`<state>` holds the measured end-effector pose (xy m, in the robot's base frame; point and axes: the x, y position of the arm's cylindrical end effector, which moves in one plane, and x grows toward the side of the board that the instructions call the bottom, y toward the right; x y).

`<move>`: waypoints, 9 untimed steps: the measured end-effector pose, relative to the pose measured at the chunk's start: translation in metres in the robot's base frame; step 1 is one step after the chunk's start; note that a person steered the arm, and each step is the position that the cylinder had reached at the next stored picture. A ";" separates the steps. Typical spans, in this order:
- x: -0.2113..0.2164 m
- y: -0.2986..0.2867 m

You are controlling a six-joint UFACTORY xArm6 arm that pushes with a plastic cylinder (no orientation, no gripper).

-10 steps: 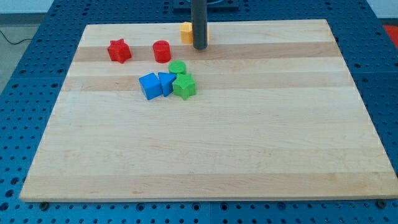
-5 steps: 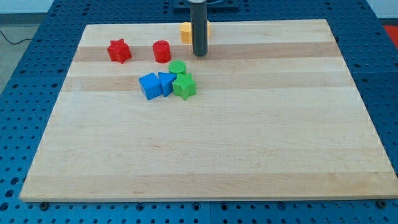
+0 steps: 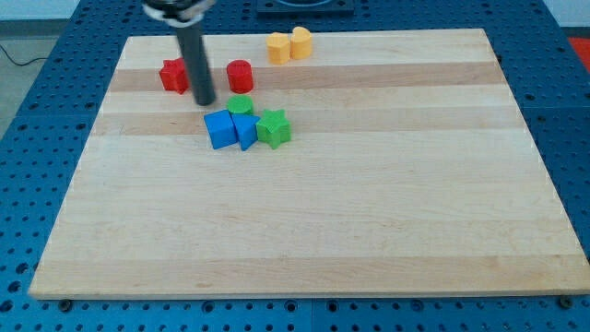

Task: Push red blocks vertically towards green star

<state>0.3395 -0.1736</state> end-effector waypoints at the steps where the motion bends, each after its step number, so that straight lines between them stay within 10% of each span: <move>1: 0.000 -0.067; 5: -0.052 -0.112; 9: -0.046 0.112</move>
